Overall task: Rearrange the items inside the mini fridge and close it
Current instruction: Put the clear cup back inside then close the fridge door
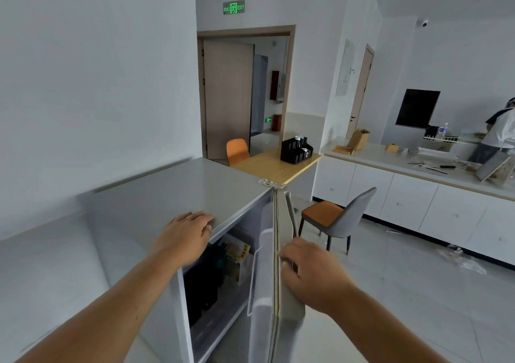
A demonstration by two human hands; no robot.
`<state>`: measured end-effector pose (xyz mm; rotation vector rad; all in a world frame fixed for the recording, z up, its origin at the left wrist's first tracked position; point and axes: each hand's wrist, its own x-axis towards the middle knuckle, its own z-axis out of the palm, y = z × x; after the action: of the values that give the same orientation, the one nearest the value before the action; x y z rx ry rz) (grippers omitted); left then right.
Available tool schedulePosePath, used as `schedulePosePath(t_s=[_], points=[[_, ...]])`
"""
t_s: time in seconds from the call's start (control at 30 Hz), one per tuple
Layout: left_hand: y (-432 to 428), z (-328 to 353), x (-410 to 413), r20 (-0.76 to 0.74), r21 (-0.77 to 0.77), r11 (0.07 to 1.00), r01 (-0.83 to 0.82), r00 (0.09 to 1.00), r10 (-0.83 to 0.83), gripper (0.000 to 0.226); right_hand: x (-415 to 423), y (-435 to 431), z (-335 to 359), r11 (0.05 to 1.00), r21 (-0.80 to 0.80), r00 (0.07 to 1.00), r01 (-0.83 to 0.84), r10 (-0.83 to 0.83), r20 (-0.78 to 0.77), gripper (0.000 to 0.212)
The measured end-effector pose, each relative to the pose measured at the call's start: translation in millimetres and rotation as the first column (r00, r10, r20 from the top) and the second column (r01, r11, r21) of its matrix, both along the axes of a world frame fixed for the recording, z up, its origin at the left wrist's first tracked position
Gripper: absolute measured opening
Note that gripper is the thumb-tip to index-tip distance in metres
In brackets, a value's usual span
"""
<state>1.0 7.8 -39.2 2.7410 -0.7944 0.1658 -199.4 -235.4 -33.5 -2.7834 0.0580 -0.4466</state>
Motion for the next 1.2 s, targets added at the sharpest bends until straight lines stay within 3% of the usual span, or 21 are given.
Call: schedulePosePath(t_s=[0.17, 0.53, 1.2], points=[[1.2, -0.2, 0.7, -0.010, -0.001, 1.000, 0.002, 1.000, -0.002, 0.049, 16.8, 24.6, -6.0, 0.998, 0.002, 0.998, -0.056, 0.056, 0.039, 0.016], [2.5, -4.0, 14.4, -0.056, -0.056, 0.998, 0.036, 0.998, -0.039, 0.048, 54.4, 54.6, -19.3, 0.997, -0.025, 0.991, -0.078, 0.080, 0.110, 0.026], [0.9, -6.3, 15.1, -0.061, -0.083, 0.995, 0.053, 0.996, -0.059, 0.047, 95.8, 92.2, -30.6, 0.998, 0.000, 0.996, -0.056, 0.056, 0.067, 0.052]])
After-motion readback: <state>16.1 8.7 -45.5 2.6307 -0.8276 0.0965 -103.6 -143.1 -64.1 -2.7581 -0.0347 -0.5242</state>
